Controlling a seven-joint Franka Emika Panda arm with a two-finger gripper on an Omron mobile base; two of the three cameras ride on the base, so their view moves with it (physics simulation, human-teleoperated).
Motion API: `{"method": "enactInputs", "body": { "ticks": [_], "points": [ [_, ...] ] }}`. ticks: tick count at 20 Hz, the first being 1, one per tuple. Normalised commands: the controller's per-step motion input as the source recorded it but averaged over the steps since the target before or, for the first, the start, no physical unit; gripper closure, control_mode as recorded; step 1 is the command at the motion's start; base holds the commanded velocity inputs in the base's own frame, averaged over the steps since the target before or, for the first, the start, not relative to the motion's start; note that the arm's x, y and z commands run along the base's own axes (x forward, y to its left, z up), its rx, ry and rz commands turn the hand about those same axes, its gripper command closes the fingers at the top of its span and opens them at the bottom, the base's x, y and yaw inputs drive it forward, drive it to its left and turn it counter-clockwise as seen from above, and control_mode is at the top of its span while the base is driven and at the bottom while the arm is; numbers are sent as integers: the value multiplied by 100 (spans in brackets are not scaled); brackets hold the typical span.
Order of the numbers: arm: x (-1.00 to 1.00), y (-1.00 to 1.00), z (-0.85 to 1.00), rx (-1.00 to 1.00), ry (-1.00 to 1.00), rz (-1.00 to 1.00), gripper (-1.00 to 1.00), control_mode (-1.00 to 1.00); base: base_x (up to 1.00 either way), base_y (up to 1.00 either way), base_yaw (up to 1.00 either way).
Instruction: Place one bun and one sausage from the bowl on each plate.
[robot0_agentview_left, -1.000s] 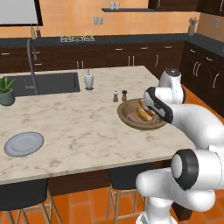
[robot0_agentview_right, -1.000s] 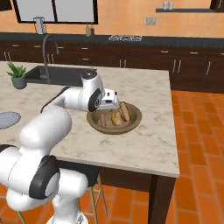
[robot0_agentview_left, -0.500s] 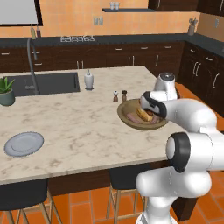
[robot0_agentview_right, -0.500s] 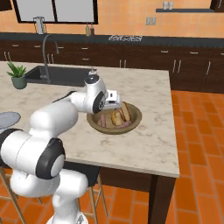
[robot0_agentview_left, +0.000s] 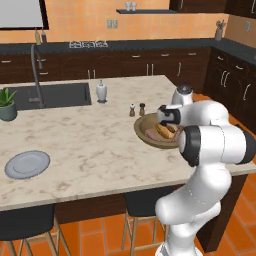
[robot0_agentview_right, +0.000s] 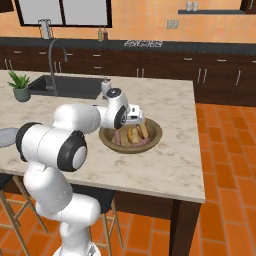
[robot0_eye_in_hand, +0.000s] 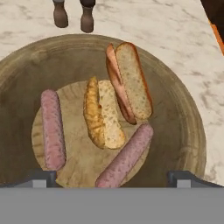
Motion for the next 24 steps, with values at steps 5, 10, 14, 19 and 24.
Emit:
{"method": "enactInputs", "body": {
  "ticks": [5, 10, 14, 19, 24],
  "points": [
    [58, -12, -38, 0, 0, 0, -100, -100, 0, 0, 0],
    [56, -23, -29, 0, 0, -1, -100, -100, 0, 0, 0],
    [54, -15, -31, 0, 0, 0, -100, -100, 0, 0, 0],
    [49, -10, -31, -1, 0, 0, -100, -100, 0, 0, 0],
    [28, -7, -30, -2, 1, 0, -100, -100, 0, 0, 0]
  ]
}}
